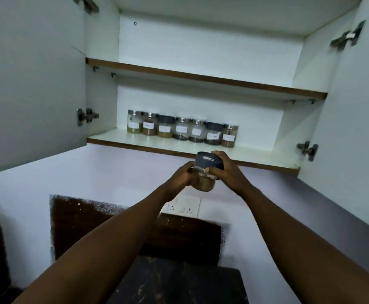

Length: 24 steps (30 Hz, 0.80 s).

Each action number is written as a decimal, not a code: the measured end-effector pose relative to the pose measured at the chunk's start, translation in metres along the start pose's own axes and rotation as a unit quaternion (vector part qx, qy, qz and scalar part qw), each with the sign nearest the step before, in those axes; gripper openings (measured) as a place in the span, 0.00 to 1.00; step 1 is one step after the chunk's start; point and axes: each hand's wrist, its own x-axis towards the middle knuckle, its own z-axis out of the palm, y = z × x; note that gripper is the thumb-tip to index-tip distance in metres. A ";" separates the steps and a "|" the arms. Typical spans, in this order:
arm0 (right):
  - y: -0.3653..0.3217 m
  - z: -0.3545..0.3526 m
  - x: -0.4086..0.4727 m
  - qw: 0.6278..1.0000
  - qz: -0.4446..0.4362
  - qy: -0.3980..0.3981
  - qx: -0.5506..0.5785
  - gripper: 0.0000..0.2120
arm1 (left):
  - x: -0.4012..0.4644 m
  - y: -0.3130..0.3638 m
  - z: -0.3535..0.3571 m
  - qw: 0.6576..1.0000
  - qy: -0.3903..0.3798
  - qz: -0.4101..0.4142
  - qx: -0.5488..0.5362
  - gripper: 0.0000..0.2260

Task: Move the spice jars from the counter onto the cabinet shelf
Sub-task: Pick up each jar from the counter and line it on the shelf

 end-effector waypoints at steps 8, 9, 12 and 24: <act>0.022 -0.093 0.058 0.996 -0.042 0.070 -0.044 0.21 | 0.106 0.041 0.061 0.995 0.060 0.065 0.041 0.19; 0.028 -0.100 0.066 0.993 -0.048 0.089 -0.061 0.22 | 0.119 0.043 0.070 0.994 0.073 0.071 0.047 0.21; 0.048 -0.115 0.086 0.983 -0.057 0.137 -0.109 0.24 | 0.151 0.042 0.094 0.986 0.126 0.074 0.086 0.29; 0.104 -0.157 0.126 0.907 -0.056 0.168 -0.382 0.25 | 0.248 0.041 0.128 0.962 0.061 -0.043 0.265 0.27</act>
